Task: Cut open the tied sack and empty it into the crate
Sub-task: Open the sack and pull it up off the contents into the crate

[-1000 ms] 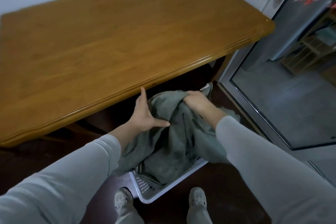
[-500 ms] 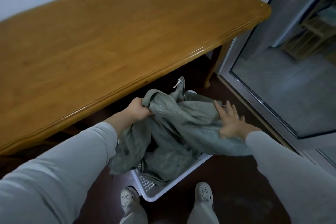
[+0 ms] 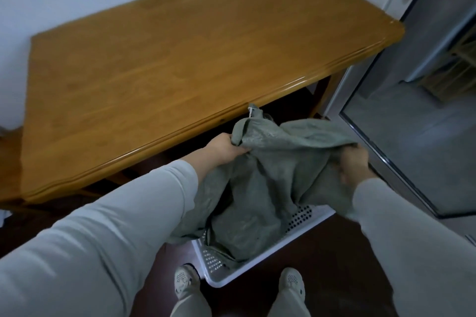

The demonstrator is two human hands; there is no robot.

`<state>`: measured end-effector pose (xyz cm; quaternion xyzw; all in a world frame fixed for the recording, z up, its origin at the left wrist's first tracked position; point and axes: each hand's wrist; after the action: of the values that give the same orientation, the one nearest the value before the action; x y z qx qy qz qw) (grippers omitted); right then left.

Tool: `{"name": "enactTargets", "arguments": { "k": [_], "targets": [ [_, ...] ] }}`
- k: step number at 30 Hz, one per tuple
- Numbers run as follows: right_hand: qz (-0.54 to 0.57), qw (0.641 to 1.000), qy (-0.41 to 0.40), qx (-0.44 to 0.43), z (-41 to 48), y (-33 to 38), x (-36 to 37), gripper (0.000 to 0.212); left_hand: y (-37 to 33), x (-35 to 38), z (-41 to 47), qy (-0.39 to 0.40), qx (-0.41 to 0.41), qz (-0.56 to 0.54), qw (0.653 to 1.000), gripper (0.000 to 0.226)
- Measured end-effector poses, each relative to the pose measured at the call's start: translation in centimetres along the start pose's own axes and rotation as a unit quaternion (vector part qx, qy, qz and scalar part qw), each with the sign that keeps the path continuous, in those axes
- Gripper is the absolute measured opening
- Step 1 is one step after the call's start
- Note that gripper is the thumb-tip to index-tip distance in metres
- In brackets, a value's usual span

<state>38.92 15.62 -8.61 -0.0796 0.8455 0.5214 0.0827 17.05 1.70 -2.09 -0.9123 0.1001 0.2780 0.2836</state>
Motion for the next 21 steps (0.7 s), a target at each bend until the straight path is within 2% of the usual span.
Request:
{"name": "enactTargets", "arguments": {
  "k": [2,4,7,10,14,18,21],
  "targets": [
    [0.0,0.999,-0.016,-0.039,0.5,3.0,-0.8,0.036,-1.6,0.1,-0.8,-0.02,-0.017,0.102,0.994,0.064],
    [0.016,0.997,-0.023,-0.066,0.3,5.9,-1.4,0.035,-3.1,0.1,-1.3,-0.023,-0.01,0.111,0.993,0.066],
    [0.051,0.993,-0.036,-0.105,-0.3,10.2,-1.9,0.032,-5.0,-0.1,-2.5,0.012,0.022,0.024,0.999,0.055],
    [0.041,0.985,-0.037,-0.162,-1.1,13.9,-2.2,0.029,-6.2,-0.7,-3.0,-0.001,0.033,-0.078,0.996,0.052],
    [0.094,0.975,-0.025,-0.202,-3.1,16.9,-1.6,0.035,-6.9,-1.2,-3.1,-0.01,0.052,-0.207,0.977,0.046],
    [0.068,0.982,0.003,-0.174,-4.3,14.7,-0.2,0.03,-4.6,-0.8,-2.7,0.015,-0.001,-0.227,0.974,0.055],
    [0.021,0.983,0.025,-0.182,-4.9,14.0,0.2,0.03,-3.0,-1.1,-2.7,-0.003,-0.017,-0.222,0.975,0.062]
  ]
}}
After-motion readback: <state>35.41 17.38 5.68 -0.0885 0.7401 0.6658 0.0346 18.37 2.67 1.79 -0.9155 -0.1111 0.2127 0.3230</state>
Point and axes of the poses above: each hand's wrist, its own z-axis towards the middle knuckle, its own x-axis out of the palm, y = z × x, and after that the axes turned 6 degrees about -x, right-handed
